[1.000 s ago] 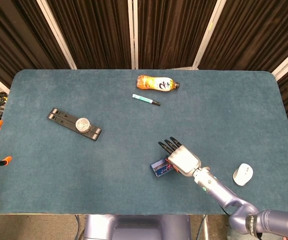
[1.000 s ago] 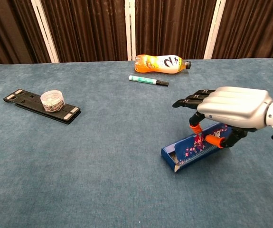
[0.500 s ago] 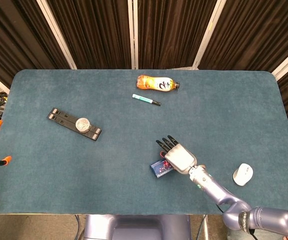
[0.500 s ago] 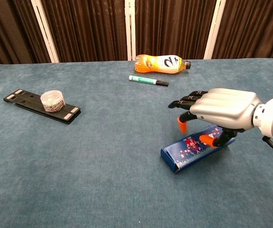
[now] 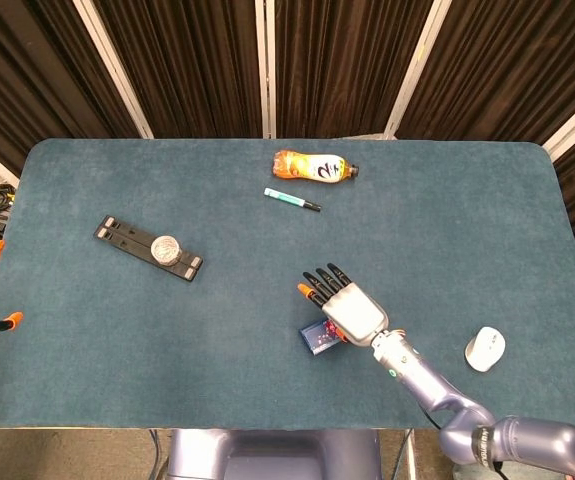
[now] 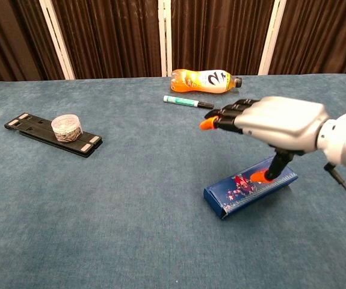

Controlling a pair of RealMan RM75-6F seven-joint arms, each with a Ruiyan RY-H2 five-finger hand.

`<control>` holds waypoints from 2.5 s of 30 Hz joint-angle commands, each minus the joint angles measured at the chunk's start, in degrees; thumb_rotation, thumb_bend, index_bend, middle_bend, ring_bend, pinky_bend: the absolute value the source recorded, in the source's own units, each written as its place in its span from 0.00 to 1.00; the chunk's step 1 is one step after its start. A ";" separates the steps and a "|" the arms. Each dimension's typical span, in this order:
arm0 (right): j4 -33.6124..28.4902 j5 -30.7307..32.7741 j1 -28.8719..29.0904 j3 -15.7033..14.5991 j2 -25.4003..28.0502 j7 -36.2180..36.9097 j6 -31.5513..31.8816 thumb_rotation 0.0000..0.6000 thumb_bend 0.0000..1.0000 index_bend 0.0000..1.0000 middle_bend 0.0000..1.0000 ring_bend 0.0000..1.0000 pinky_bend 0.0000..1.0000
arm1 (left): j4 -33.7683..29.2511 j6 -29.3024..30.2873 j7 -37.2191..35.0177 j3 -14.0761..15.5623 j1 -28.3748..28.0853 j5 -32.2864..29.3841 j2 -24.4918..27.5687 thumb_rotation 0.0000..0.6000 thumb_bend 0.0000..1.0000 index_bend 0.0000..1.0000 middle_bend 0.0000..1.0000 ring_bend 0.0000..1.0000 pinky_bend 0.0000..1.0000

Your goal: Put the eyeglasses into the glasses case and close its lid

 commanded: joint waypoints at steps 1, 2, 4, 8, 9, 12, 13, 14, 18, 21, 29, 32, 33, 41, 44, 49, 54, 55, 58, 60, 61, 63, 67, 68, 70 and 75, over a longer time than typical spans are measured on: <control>-3.65 0.12 -0.35 0.28 3.56 1.21 0.06 1.00 0.14 0.03 0.00 0.00 0.00 | -0.07 -0.02 0.14 0.07 -0.01 0.02 -0.07 1.00 0.00 0.00 0.00 0.00 0.00; -4.23 0.36 -0.37 0.13 4.36 1.19 -0.31 1.00 0.14 0.02 0.00 0.00 0.00 | -0.07 0.02 0.20 0.08 -0.01 0.01 -0.08 1.00 0.00 0.00 0.00 0.00 0.00; -4.94 1.21 -0.27 -0.20 5.55 0.97 -1.46 1.00 0.13 0.00 0.00 0.00 0.00 | -0.08 0.12 0.31 0.09 0.00 0.04 -0.12 1.00 0.00 0.00 0.00 0.00 0.00; -4.77 3.27 0.17 -1.12 6.53 1.02 -4.52 1.00 0.13 0.00 0.00 0.00 0.00 | -0.24 0.32 0.45 0.15 0.05 0.18 -0.14 1.00 0.00 0.00 0.00 0.00 0.00; -4.33 3.77 0.20 -1.30 6.35 1.02 -4.99 1.00 0.13 0.00 0.00 0.00 0.00 | -0.27 0.33 0.53 0.17 0.05 0.19 -0.14 1.00 0.00 0.00 0.00 0.00 0.00; -2.70 4.49 0.32 -1.85 5.35 0.55 -5.86 1.00 0.13 0.00 0.00 0.00 0.00 | -0.31 0.35 0.79 0.22 0.04 0.11 -0.21 1.00 0.00 0.00 0.00 0.00 0.00; -2.29 4.62 0.39 -1.96 5.07 0.49 -6.14 1.00 0.13 0.00 0.00 0.00 0.00 | -0.30 0.34 0.86 0.22 0.03 0.09 -0.23 1.00 0.00 0.00 0.00 0.00 0.00; -1.72 4.81 0.52 -2.10 4.67 0.43 -6.53 1.00 0.13 0.00 0.00 0.00 0.00 | -0.24 0.31 0.93 0.21 0.00 0.03 -0.26 1.00 0.00 0.00 0.00 0.00 0.00; 0.27 5.19 1.21 -2.33 3.27 0.14 -7.95 1.00 0.13 0.00 0.00 0.00 0.00 | -0.01 0.22 1.15 0.17 -0.08 -0.19 -0.41 1.00 0.00 0.00 0.00 0.00 0.00; 2.23 5.30 1.95 -2.14 1.71 0.29 -8.86 1.00 0.13 0.00 0.00 0.00 0.00 | 0.29 -0.02 1.43 0.12 -0.22 -0.54 -0.53 1.00 0.00 0.00 0.00 0.00 0.00; 6.74 5.42 2.90 -2.27 -1.76 1.35 -10.28 1.00 0.14 0.09 0.05 0.00 0.00 | 0.60 -0.41 1.28 -0.16 -0.37 -1.28 -0.45 1.00 0.00 0.00 0.00 0.00 0.00; 8.07 5.17 2.91 -2.12 -2.93 2.27 -9.92 1.00 0.14 0.17 0.12 0.00 0.00 | 0.73 -0.72 1.37 -0.11 -0.49 -1.45 -0.53 1.00 0.00 0.00 0.00 0.00 0.00; 8.22 5.02 2.89 -2.13 -3.04 2.45 -9.80 1.00 0.14 0.19 0.13 0.00 0.00 | 0.73 -0.72 1.38 -0.11 -0.49 -1.47 -0.53 1.00 0.00 0.00 0.00 0.00 0.00; 9.49 2.72 2.57 -2.34 -3.77 4.86 -8.14 1.00 0.21 0.43 0.25 0.07 0.00 | 0.77 -0.76 1.69 -0.06 -0.61 -1.61 -0.68 1.00 0.00 0.00 0.00 0.00 0.00; 9.77 2.14 2.45 -2.44 -3.90 5.58 -7.76 1.00 0.23 0.46 0.27 0.08 0.00 | 0.78 -0.76 1.75 -0.06 -0.63 -1.66 -0.71 1.00 0.00 0.00 0.00 0.00 0.00; 10.06 1.41 2.30 -2.56 -3.97 6.30 -7.25 1.00 0.23 0.46 0.27 0.09 0.00 | 0.66 -0.62 1.74 -0.06 -0.61 -1.62 -0.68 1.00 0.00 0.00 0.00 0.00 0.00; 9.36 2.12 2.29 -3.04 -3.11 5.56 -8.36 1.00 0.21 0.24 0.12 0.05 0.00 | 0.47 -0.50 1.60 -0.04 -0.54 -1.51 -0.56 1.00 0.00 0.00 0.00 0.00 0.00; 8.75 2.63 2.31 -3.02 -2.72 5.11 -8.68 1.00 0.19 0.16 0.06 0.02 0.00 | 0.40 -0.45 1.52 -0.05 -0.52 -1.47 -0.51 1.00 0.00 0.00 0.00 0.00 0.00; 7.04 3.37 2.11 -2.95 -1.64 3.88 -8.43 1.00 0.16 0.06 0.00 0.00 0.00 | 0.22 -0.34 1.29 -0.01 -0.43 -1.28 -0.35 1.00 0.00 0.00 0.00 0.00 0.00; 5.00 3.34 1.60 -3.01 -0.32 3.26 -7.37 1.00 0.15 0.05 0.00 0.00 0.00 | -0.02 -0.18 1.00 0.04 -0.31 -1.02 -0.17 1.00 0.00 0.00 0.00 0.00 0.00; 3.39 2.99 1.11 -3.10 0.81 3.25 -6.37 1.00 0.15 0.05 0.00 0.00 0.00 | -0.25 0.01 0.75 0.08 -0.18 -0.75 -0.01 1.00 0.00 0.00 0.00 0.00 0.00; 0.66 1.95 0.11 -3.49 2.92 3.62 -4.48 1.00 0.15 0.05 0.00 0.00 0.00 | -0.67 0.34 0.19 0.18 0.08 -0.23 0.32 1.00 0.00 0.00 0.00 0.00 0.00; -5.18 -2.58 -3.46 -4.54 8.83 6.19 2.82 1.00 0.15 0.05 0.00 0.00 0.00 | -1.57 1.14 -1.60 0.61 0.96 1.13 1.22 1.00 0.00 0.00 0.00 0.00 0.00; -6.19 -3.87 -4.46 -4.83 10.17 7.30 4.81 1.00 0.15 0.05 0.00 0.00 0.00 | -1.74 1.39 -2.12 0.74 1.20 1.59 1.46 1.00 0.00 0.00 0.00 0.00 0.00; -7.18 -6.87 -6.64 -5.35 12.64 9.77 9.34 1.00 0.15 0.05 0.00 0.00 0.00 | -1.93 2.27 -3.48 1.11 1.86 3.10 1.90 1.00 0.00 0.00 0.00 0.00 0.00; -4.83 -12.27 -12.18 -6.09 15.57 14.45 20.35 1.00 0.07 0.05 0.00 0.00 0.00 | -2.10 5.28 -6.86 2.42 3.91 7.50 2.59 1.00 0.00 0.00 0.00 0.00 0.00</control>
